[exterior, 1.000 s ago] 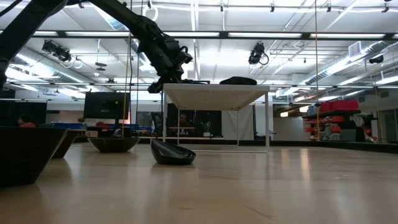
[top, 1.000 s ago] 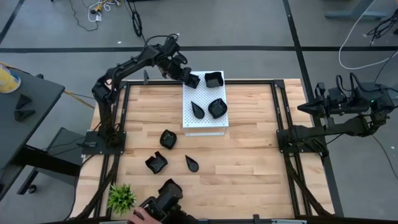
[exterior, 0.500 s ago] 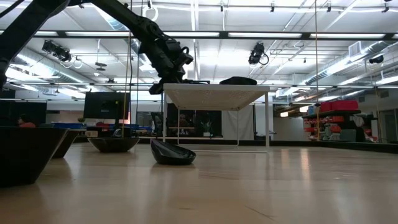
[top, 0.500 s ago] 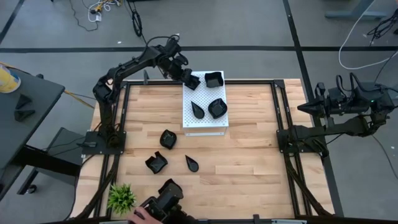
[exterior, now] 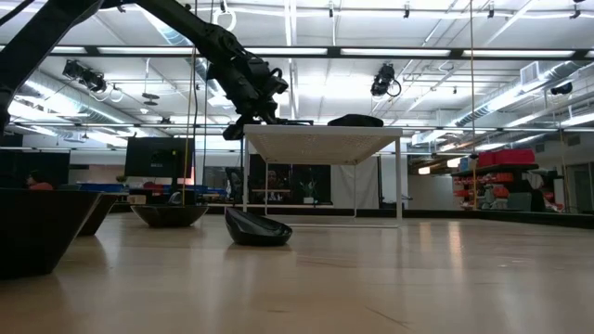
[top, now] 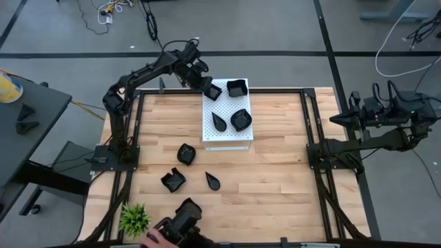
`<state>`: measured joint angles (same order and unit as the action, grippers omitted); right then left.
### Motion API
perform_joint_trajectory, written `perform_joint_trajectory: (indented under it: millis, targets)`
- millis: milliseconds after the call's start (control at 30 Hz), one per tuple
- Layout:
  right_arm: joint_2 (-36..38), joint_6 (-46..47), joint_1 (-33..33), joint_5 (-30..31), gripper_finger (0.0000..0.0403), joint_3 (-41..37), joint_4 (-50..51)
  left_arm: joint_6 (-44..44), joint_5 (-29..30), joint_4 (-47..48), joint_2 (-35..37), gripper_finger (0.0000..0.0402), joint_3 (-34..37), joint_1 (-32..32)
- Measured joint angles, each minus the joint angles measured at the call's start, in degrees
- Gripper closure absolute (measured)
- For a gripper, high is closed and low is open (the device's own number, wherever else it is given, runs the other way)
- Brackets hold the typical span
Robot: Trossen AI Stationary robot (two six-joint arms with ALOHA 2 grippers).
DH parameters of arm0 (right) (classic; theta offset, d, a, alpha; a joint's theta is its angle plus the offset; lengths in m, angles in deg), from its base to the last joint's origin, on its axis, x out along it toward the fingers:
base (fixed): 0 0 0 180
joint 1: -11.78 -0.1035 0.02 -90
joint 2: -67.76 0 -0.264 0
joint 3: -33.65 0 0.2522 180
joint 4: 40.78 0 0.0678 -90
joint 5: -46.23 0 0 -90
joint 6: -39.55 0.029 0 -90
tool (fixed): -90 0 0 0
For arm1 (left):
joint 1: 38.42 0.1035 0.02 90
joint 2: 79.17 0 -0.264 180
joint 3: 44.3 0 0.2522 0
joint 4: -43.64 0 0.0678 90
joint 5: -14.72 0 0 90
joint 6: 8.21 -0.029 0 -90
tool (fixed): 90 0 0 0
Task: Pick & Place Mini shaped plates
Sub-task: Stack the square plate on top of the square plate on the shelf, then stack the leaf-shaped plate on top of the leaf-shaped plate on the shelf
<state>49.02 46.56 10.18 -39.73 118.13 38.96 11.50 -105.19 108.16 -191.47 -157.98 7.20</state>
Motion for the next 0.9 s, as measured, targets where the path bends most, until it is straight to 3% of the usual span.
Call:
perform_joint_trajectory:
  millis: [267,900]
  targets:
    - [0.0,0.0,0.0,0.0,0.0384,0.0,0.0,0.0,0.3,1.8,0.5,0.0289,-0.2,0.3]
    - [0.0,0.0,0.0,0.0,0.0384,0.0,0.0,-5.2,5.5,12.8,0.6,0.0289,-11.6,-1.7]
